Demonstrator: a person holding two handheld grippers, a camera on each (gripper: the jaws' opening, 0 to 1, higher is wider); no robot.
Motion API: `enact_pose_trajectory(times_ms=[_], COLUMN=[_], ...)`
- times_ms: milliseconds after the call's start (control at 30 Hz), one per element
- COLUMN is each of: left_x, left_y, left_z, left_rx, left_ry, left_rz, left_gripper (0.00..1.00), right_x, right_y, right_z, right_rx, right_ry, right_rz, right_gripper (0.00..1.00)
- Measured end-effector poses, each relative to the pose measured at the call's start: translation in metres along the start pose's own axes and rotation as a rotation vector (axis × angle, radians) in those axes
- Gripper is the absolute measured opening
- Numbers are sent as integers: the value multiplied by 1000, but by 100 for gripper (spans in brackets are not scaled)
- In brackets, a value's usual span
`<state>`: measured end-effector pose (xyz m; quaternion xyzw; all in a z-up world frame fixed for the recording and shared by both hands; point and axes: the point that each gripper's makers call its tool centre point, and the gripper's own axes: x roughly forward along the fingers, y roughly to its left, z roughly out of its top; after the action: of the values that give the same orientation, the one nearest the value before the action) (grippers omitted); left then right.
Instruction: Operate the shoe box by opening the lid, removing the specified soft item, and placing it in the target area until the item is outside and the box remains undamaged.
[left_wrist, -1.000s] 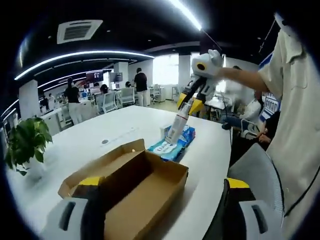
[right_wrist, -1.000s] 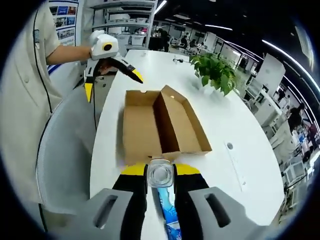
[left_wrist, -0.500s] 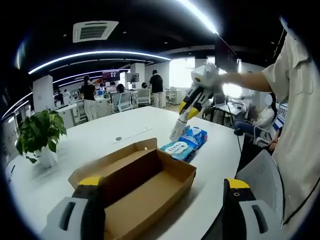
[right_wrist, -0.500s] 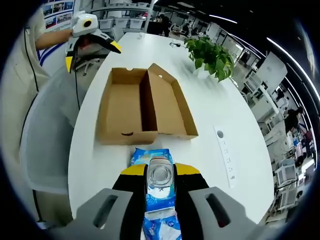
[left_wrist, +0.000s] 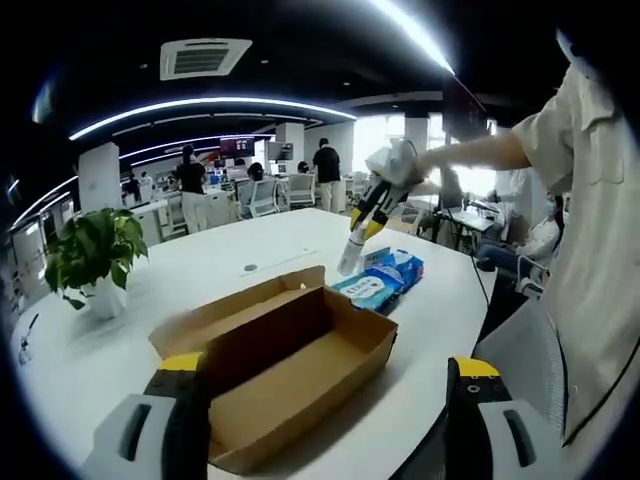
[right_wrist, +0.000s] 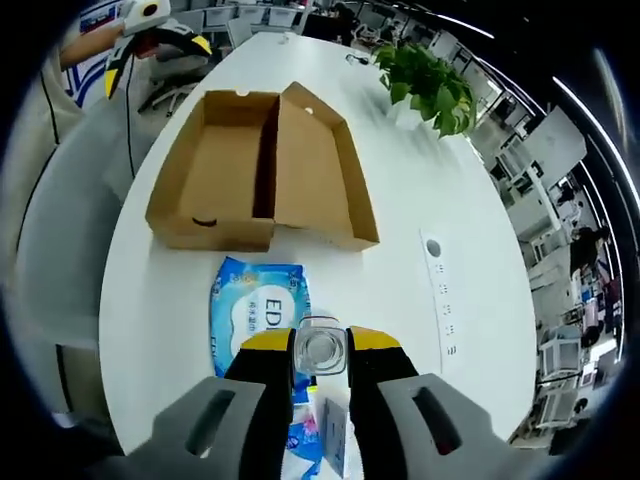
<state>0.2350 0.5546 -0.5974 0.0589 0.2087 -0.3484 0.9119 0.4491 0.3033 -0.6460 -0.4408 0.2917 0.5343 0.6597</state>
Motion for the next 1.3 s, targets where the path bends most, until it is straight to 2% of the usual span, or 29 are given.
enact_pose_trajectory(times_ms=[533,900,1100,1300], left_x=[-5,-5,-6,-4], left_y=[11,19,25,33], left_z=[-14,-28,-32,-37], left_rx=[-27,-61,-73,-88], left_ry=[30,60,66,82], left_rz=[53,78,94,110], left_gripper=[100,98,96,94], right_x=[34,48,50,51], right_y=[-13,-11,-16,-23], right_z=[-25,-32,-30,-32], right_rx=[-51,-61,-58,-70], right_ry=[92,103,92,99], right_rz=[43,97,107,102], right_gripper=[17,17,18,26])
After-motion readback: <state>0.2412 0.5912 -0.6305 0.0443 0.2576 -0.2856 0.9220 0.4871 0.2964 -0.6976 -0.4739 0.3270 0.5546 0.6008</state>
